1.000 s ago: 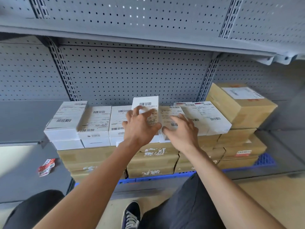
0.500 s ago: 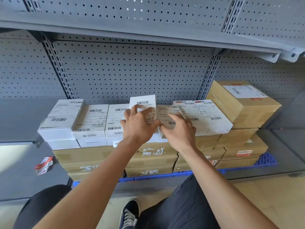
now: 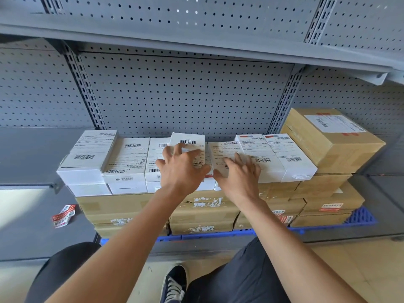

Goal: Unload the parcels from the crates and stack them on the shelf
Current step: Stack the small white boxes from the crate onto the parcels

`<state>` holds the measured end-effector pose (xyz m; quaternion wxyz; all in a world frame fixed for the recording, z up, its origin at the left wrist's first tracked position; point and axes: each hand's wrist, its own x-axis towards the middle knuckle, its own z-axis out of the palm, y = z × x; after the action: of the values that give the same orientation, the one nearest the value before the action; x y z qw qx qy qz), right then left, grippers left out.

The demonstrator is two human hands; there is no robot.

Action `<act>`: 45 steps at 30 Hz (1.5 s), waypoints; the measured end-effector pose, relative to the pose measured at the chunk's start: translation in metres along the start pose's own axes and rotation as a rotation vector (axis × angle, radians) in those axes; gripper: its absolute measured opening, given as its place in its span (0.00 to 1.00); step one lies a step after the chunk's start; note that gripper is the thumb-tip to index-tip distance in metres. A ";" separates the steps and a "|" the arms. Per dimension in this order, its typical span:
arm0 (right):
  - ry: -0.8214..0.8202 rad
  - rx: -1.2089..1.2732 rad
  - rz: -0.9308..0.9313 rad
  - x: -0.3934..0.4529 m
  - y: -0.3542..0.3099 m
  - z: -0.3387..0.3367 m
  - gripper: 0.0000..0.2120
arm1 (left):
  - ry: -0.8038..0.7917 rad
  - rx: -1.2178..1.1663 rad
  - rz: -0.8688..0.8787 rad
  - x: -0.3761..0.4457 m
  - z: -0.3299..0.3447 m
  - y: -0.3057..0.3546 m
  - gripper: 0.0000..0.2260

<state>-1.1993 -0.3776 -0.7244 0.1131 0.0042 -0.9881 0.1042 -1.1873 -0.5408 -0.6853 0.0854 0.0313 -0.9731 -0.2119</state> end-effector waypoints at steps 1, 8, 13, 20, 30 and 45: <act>0.000 -0.007 -0.004 0.002 0.000 0.002 0.29 | 0.001 0.002 -0.001 0.001 0.000 0.000 0.23; 0.096 -0.013 -0.069 0.012 0.004 0.007 0.27 | -0.005 0.014 0.003 0.003 0.000 0.002 0.23; 0.076 0.026 -0.061 0.016 0.005 0.008 0.27 | -0.009 0.016 0.001 0.004 0.000 0.004 0.23; 0.045 0.059 -0.057 0.016 0.007 0.003 0.29 | -0.016 0.019 0.000 0.005 0.000 0.008 0.24; 0.111 0.113 -0.086 0.015 0.013 -0.001 0.25 | -0.024 -0.011 0.005 0.006 0.003 0.018 0.26; -0.122 0.368 -0.306 0.006 0.031 -0.009 0.40 | -0.033 -0.119 0.016 0.009 0.014 0.043 0.21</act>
<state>-1.2038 -0.3449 -0.7210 0.0651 0.1804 -0.9454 0.2636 -1.1995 -0.4965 -0.6787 0.0727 0.0148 -0.9602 -0.2692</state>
